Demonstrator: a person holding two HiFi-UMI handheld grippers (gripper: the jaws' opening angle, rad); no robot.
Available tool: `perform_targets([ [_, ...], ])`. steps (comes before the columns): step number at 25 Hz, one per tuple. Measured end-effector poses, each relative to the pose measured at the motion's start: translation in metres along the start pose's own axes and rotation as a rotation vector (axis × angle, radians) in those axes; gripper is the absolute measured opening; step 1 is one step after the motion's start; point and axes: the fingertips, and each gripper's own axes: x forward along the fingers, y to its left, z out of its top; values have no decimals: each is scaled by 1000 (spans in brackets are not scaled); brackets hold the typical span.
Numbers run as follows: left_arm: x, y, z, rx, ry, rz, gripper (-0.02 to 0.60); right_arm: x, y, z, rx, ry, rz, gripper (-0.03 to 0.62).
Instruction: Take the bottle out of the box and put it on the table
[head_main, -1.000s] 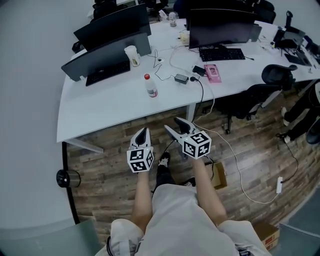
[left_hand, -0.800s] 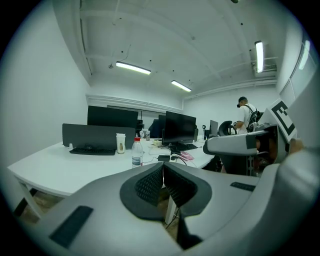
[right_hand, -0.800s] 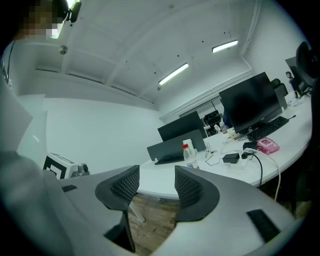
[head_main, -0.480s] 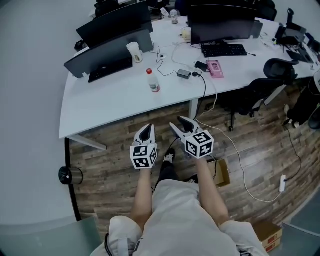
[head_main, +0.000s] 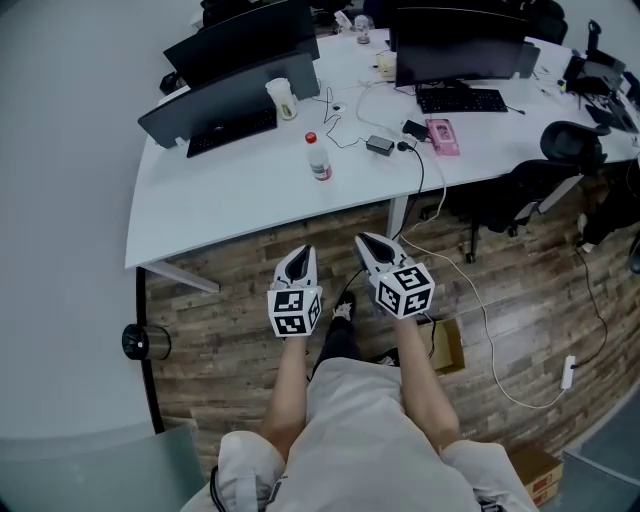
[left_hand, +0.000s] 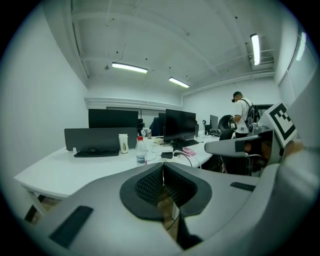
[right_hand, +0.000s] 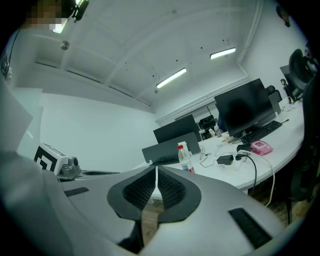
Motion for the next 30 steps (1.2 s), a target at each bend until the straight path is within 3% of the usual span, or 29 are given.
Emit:
perform_targets([
  [4,1,3,-7,16,29,43,15,-1,-6,-3,-36,16,-24,40],
  [9,2,-4,-1,6,-10,23,15,-2,-9,-8,-70,51,-29,40],
  [16,11,-20,-7,2,28,-32,15,-3,-14,-12,-29,72,-3,40],
  [30,4,-20,-13,-31,27,-49,14,0,-13,-23,-40,128,9,41],
])
